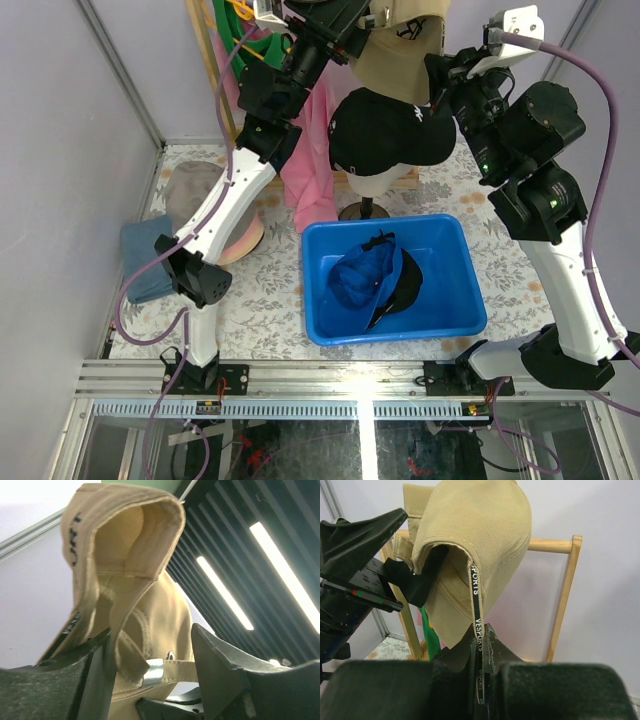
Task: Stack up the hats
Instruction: Stack the hat on the hat.
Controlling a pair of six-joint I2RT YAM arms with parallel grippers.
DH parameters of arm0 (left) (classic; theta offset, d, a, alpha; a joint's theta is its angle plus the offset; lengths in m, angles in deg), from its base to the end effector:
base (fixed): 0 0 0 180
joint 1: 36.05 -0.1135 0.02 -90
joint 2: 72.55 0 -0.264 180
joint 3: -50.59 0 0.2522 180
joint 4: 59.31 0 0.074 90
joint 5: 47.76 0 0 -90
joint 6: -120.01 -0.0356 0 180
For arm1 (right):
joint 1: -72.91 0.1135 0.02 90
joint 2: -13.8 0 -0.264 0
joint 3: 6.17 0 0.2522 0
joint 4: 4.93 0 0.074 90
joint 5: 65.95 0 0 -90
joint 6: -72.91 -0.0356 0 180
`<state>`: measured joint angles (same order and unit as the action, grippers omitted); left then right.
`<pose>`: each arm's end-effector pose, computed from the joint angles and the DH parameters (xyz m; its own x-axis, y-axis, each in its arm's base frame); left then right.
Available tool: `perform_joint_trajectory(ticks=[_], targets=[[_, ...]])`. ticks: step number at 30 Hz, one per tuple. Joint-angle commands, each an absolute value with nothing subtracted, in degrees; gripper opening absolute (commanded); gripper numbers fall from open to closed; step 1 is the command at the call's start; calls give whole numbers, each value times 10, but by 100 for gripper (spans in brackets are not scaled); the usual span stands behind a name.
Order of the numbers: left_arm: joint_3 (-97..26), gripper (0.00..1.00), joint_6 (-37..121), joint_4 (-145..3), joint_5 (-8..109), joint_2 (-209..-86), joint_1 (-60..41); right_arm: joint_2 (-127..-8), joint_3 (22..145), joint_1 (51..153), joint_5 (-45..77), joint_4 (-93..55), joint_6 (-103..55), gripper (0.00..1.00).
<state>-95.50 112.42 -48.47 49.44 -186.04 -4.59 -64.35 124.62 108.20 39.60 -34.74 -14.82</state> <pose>0.3534 -0.2215 0.5667 -0.5127 -0.8392 -0.1813 0.6600 -0.2502 -0.7084 0.1840 0.1185 0.6144 0.3305 0.1872 -0.9251 -0.3421 0.9373 0.0674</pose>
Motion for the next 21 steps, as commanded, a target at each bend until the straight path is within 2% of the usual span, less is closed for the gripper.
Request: perform_joint_trajectory(ticks=[1, 5, 9, 14, 21], targets=[[-977, 50, 1138, -420, 479, -1868, -43, -625, 1253, 1095, 406, -319, -128, 0], [-954, 29, 1142, -400, 479, -1851, -44, -622, 1249, 1095, 437, -314, -100, 0], [-915, 15, 1153, -374, 472, -1827, -48, -619, 1234, 1095, 494, -292, -50, 0], [-911, 5, 1229, -324, 487, -1845, -68, -613, 1207, 1095, 568, -248, 22, 0], [-895, 0, 1325, -259, 522, -1877, -90, -591, 1124, 1095, 623, -154, 114, 0]])
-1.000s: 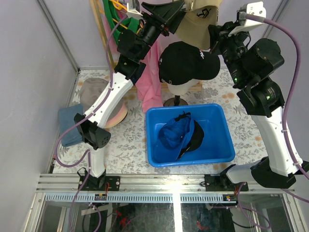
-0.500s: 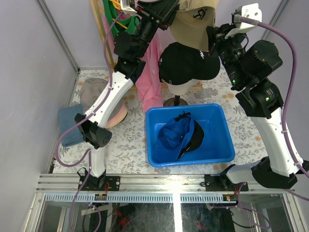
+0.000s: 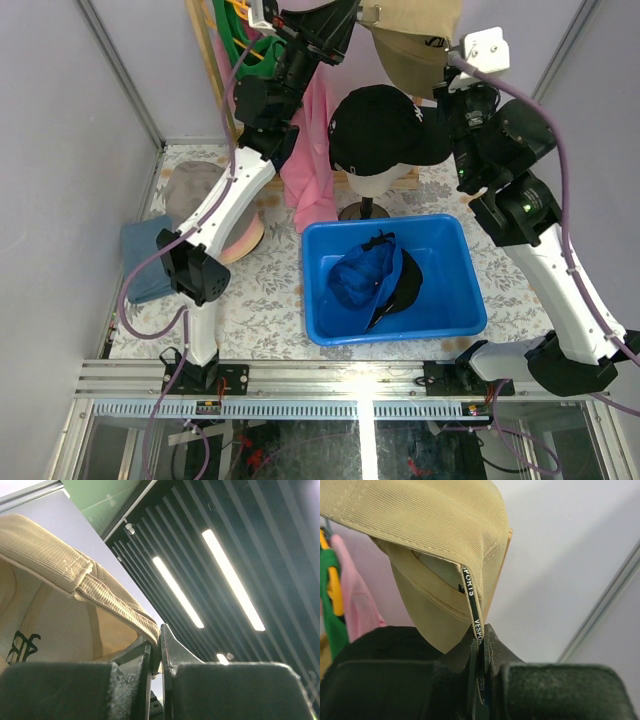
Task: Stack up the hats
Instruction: Stack the hat on the hat.
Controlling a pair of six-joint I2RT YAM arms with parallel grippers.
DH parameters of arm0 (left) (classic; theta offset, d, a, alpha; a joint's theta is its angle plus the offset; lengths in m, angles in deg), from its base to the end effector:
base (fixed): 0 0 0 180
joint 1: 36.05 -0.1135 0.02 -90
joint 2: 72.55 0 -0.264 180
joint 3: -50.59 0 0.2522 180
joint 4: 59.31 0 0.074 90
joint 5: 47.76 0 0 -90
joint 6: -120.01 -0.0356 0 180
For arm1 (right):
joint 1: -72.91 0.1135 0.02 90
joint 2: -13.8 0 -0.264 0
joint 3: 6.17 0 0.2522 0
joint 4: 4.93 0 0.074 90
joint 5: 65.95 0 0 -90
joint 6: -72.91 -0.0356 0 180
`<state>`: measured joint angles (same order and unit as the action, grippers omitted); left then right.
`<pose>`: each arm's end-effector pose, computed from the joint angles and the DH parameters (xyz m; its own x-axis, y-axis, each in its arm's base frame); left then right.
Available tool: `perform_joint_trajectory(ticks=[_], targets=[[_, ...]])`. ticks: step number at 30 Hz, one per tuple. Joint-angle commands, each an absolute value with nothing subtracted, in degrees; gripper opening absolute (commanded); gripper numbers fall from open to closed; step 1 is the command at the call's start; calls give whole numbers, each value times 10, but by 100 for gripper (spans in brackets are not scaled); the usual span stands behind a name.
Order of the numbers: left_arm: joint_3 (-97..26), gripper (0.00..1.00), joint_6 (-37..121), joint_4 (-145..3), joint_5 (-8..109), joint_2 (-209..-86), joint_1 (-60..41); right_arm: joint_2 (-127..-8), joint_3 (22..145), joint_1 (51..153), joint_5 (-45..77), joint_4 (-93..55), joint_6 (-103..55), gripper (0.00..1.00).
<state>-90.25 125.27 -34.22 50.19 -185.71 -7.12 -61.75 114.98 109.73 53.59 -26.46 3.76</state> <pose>0.3593 -0.2042 0.5604 -0.6139 -0.7875 -0.0542 0.6433 -0.4593 -0.6126 0.1918 0.1216 0.5922 0.3624 -0.1155 -0.9248 -0.0343 0.9900 -0.1371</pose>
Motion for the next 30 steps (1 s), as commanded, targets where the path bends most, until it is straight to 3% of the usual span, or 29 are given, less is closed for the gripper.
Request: perform_joint_trajectory(ticks=[1, 13, 23, 30], targets=[[-894, 0, 1329, -259, 527, -1878, -91, -589, 1113, 1095, 631, -139, 127, 0], [-948, 0, 1392, -240, 589, -1944, -111, -603, 1048, 1095, 668, -13, 226, 0], [-737, 0, 1413, -142, 628, -1860, -136, -584, 960, 1095, 669, 9, 226, 0], [-714, 0, 1442, -101, 658, -1860, -145, -572, 924, 1095, 671, 28, 235, 0]])
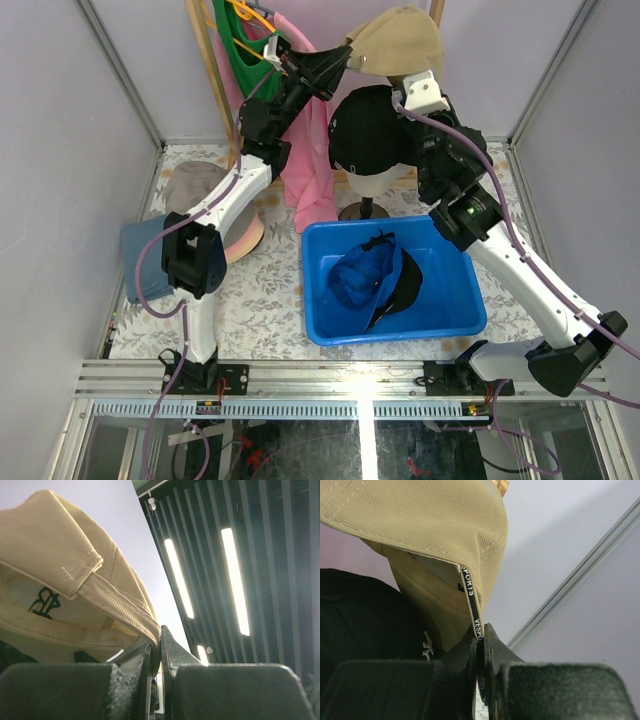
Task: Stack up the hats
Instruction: Stack the hat on the hat.
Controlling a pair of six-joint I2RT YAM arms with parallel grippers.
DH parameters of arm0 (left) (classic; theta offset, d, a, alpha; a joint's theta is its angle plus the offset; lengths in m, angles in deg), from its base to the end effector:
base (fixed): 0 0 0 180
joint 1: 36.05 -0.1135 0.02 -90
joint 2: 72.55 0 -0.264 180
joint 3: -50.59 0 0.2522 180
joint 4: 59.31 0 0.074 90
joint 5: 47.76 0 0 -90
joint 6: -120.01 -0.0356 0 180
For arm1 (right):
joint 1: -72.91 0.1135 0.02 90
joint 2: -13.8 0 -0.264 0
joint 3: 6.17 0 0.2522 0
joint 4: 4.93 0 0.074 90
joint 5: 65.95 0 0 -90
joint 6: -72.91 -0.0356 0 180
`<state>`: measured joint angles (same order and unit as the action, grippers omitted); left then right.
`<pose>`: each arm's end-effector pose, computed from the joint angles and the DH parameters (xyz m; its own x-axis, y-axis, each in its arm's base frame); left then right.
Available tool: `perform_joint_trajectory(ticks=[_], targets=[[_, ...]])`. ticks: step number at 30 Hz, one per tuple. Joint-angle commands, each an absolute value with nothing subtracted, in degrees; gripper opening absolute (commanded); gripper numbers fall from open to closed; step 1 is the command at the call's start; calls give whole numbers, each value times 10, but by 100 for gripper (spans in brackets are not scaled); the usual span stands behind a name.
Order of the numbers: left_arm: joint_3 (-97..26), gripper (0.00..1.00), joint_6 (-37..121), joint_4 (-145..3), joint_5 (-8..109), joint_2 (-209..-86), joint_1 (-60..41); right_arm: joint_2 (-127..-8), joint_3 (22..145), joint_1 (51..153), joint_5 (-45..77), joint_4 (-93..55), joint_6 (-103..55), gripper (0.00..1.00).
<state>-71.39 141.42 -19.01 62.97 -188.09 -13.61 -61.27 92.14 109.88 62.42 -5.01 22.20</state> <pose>0.4185 -0.1865 0.4581 -0.7868 -0.6171 0.0102 0.4145 -0.5406 -0.7321 0.2349 0.1492 0.5082 0.2530 -0.4309 -0.8662 0.1870 0.9002 -0.3933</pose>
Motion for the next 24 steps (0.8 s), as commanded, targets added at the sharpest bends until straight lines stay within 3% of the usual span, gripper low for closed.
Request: perform_joint_trajectory(ticks=[1, 16, 24], targets=[[-710, 0, 1444, -98, 661, -1859, -146, -570, 922, 1095, 671, 28, 235, 0], [-441, 0, 1444, -13, 684, -1729, -173, -529, 881, 1095, 633, -18, 213, 0], [-374, 0, 1446, 5, 705, -1700, -177, -518, 858, 1099, 620, -32, 200, 0]])
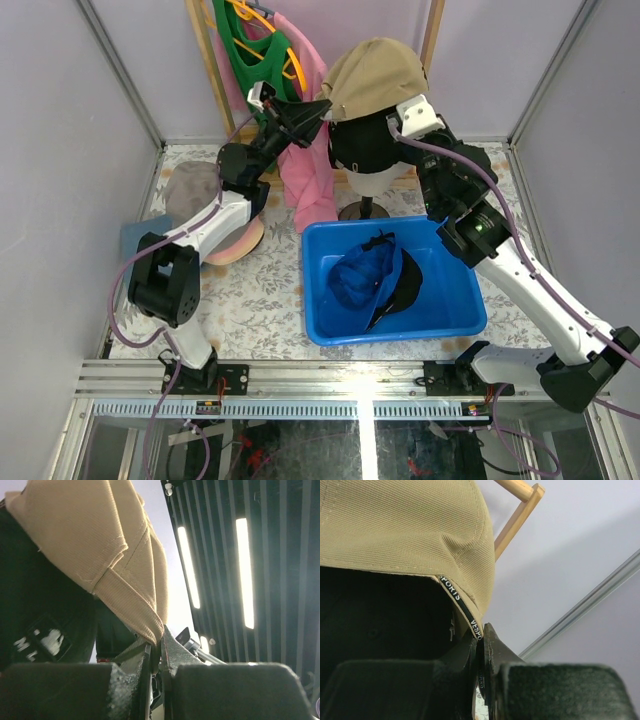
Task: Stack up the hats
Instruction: Stack the hat on the hat.
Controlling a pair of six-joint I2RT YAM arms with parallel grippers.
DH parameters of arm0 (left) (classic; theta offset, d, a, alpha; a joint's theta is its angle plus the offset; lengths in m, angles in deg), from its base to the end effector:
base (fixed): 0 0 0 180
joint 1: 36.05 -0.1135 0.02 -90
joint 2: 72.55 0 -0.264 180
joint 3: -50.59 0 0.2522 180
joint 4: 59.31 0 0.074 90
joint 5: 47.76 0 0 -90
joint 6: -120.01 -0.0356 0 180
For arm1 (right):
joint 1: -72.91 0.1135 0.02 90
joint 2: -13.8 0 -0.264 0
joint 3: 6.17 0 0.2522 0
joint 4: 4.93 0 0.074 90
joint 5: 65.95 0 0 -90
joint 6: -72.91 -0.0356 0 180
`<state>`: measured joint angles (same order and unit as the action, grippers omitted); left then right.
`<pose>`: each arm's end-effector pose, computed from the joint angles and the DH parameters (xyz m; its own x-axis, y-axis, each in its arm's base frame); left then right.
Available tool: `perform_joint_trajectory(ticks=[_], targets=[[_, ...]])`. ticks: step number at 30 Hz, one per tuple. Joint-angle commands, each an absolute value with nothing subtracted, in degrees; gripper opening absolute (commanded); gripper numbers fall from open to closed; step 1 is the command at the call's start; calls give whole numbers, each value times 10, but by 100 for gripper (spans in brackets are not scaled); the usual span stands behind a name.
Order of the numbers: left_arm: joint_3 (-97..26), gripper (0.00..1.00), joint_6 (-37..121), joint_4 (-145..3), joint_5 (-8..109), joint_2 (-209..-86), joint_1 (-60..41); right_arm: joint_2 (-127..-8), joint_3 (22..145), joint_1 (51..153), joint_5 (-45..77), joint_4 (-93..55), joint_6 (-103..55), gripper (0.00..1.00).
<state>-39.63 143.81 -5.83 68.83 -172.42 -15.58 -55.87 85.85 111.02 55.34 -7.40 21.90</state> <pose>0.3600 -0.1514 0.4046 -0.8247 -0.5655 0.0075 0.3453 -0.5141 -0.7851 0.2158 0.1458 0.4925 0.2980 -0.4496 -0.8421 0.0571 0.8890 -0.4544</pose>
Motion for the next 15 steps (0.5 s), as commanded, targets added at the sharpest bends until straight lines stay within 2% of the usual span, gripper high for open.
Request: perform_joint_trajectory(ticks=[1, 15], targets=[[-367, 0, 1445, 6, 707, -1697, -176, -514, 854, 1102, 621, -32, 200, 0], [-232, 0, 1428, 30, 720, -1651, -178, -474, 785, 1134, 639, -38, 200, 0]])
